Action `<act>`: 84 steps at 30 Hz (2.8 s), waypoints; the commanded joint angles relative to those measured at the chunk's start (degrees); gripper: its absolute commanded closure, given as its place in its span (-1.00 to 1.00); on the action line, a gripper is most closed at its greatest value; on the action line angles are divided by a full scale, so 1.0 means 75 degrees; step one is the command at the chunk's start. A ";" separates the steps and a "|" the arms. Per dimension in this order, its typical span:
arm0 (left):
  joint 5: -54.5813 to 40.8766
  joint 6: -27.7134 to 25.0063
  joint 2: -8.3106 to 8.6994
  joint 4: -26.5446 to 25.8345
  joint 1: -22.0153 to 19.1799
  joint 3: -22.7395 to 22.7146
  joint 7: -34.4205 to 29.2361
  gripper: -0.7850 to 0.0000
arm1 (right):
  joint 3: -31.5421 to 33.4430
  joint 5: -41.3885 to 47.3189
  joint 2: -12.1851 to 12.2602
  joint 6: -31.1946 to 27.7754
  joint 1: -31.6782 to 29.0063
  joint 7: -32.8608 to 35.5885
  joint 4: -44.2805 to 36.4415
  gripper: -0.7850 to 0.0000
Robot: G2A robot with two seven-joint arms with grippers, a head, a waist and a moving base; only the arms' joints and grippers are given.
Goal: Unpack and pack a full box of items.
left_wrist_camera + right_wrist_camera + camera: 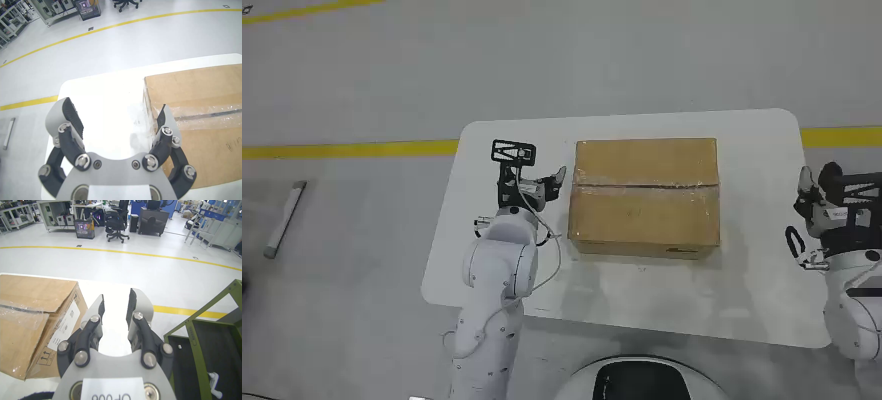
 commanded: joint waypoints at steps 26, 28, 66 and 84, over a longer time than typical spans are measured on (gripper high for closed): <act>0.0000 0.0000 0.0000 0.0000 0.0000 0.0000 0.0000 -1.00 | -0.2234 -0.0222 -0.0276 -0.1293 0.1479 -0.0418 0.2856 1.00; 0.0000 0.0000 0.0000 0.0000 0.0000 0.0000 0.0000 -1.00 | -0.2374 -0.0242 -0.0288 -0.1480 0.1538 -0.0391 0.2883 1.00; -0.1226 -0.1815 -0.0285 0.0744 -0.1348 0.2378 -0.0480 -1.00 | -0.0567 -0.0406 -0.0275 -0.0912 0.0209 -0.0800 0.2012 1.00; -0.0241 -0.2336 -0.0611 0.1964 -0.2078 0.3976 -0.0684 -1.00 | -0.0471 -0.0484 -0.0334 -0.0875 0.0093 -0.0724 0.2029 1.00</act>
